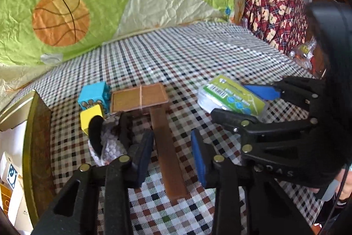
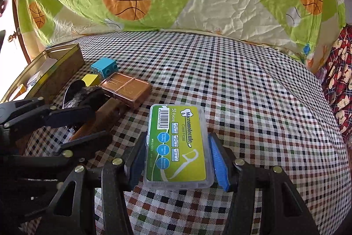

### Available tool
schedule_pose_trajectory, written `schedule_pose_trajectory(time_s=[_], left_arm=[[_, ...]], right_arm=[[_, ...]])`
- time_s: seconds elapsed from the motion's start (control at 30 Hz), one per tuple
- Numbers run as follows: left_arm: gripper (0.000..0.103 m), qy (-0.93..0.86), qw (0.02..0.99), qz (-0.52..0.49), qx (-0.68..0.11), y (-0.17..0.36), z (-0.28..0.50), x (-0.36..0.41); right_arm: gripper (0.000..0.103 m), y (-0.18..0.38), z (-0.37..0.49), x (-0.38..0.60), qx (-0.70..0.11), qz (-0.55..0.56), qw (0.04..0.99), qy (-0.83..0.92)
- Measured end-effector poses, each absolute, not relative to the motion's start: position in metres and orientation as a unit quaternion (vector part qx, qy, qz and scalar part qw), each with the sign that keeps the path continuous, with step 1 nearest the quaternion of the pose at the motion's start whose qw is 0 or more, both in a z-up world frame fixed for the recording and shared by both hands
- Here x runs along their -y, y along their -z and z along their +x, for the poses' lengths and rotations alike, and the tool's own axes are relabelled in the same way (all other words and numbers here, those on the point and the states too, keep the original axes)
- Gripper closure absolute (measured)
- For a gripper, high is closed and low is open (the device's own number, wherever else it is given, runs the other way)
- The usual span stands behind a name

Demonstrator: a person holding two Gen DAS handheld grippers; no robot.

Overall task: Organize rigid objects
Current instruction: 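Grasp the brown wooden stick with left tool while right tool holds the floss box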

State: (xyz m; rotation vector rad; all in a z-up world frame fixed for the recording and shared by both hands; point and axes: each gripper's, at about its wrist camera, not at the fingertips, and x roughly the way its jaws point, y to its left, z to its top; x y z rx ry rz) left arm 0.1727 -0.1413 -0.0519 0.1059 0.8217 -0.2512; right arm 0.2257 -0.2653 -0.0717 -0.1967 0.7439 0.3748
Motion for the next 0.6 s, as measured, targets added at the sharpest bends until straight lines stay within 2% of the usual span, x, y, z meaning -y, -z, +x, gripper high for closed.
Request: schedule_pose_trajectory(time_s=[0.1, 0.13, 0.23, 0.27, 0.6], left_arm=[[0.066, 0.126, 0.900, 0.035, -0.416, 0.058, 0.182, 0.139], [0.068, 0.125, 0.899, 0.033, -0.419, 0.059, 0.183, 0.139], [0.080, 0.128, 0.897, 0.045, -0.422, 0.061, 0.182, 0.144], [0.087, 0.128, 0.896, 0.050, -0.421, 0.062, 0.183, 0.145], [0.089, 0.124, 0.905, 0.037, -0.405, 0.057, 0.180, 0.137]], right_arm=[[0.046, 0.073, 0.230, 0.270, -0.371, -0.079, 0.907, -0.181], [0.046, 0.074, 0.232, 0.272, -0.373, -0.072, 0.907, -0.183], [0.046, 0.073, 0.232, 0.275, -0.373, -0.058, 0.906, -0.192], [0.046, 0.073, 0.233, 0.275, -0.373, -0.059, 0.906, -0.190], [0.046, 0.068, 0.225, 0.273, -0.351, -0.071, 0.917, -0.176]])
